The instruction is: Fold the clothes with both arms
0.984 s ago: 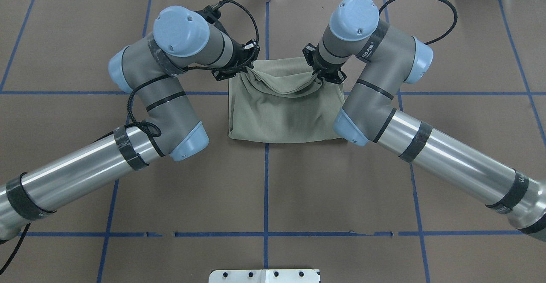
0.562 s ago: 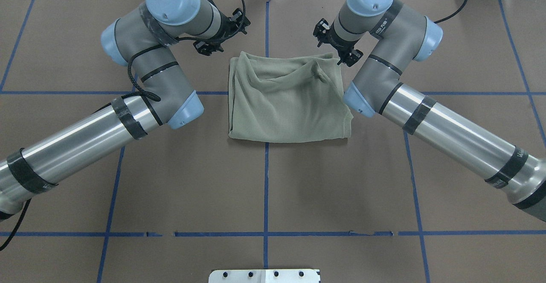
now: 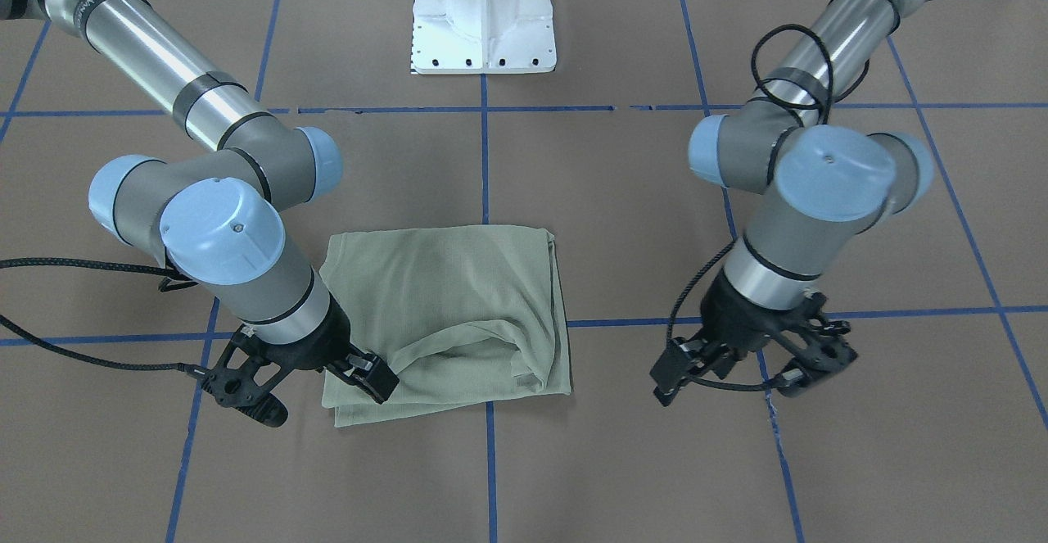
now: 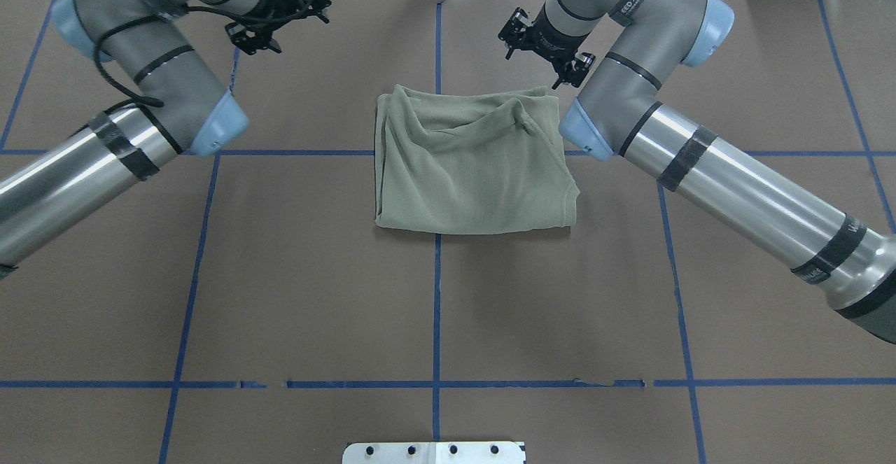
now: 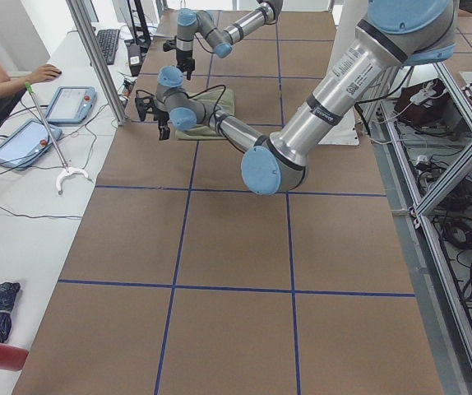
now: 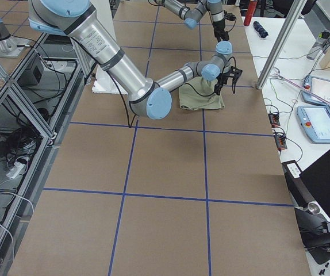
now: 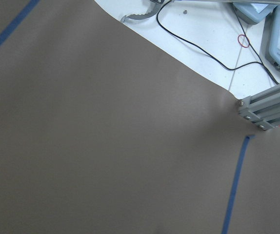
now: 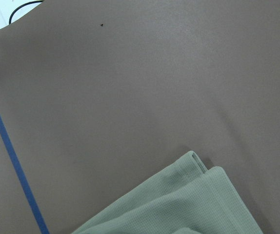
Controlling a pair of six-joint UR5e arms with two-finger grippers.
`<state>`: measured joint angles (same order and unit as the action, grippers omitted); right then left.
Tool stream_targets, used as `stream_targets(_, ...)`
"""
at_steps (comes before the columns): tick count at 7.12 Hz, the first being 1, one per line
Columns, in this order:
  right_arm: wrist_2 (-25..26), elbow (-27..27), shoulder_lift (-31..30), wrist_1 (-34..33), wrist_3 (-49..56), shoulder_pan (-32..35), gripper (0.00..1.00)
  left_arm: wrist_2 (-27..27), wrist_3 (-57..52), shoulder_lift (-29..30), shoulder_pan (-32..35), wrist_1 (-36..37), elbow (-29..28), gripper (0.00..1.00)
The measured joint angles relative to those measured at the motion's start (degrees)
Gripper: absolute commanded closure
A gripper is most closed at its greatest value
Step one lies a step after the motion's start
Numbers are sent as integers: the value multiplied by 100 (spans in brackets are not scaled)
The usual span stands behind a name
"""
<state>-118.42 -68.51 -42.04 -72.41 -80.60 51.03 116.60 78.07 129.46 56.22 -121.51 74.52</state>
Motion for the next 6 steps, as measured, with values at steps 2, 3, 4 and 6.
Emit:
stream_targets(2,-449,-537,-303,-982,2036,621,0,389,-1404,-780,544,19,302,0)
stream_targets(3,-712,-855,-671,-1240,2998,1013,0,486,-2079,-1136,791,25,378,0)
stream_targets(4,-889,-1160,-1128,-1350,3856,1361,0,601,-2703,-1484,1031,23,430,0)
stream_targets(6,-1262,-1506,-2018,-1403,5422,1939,0,720,-3683,-2116,1370,-2,621,0)
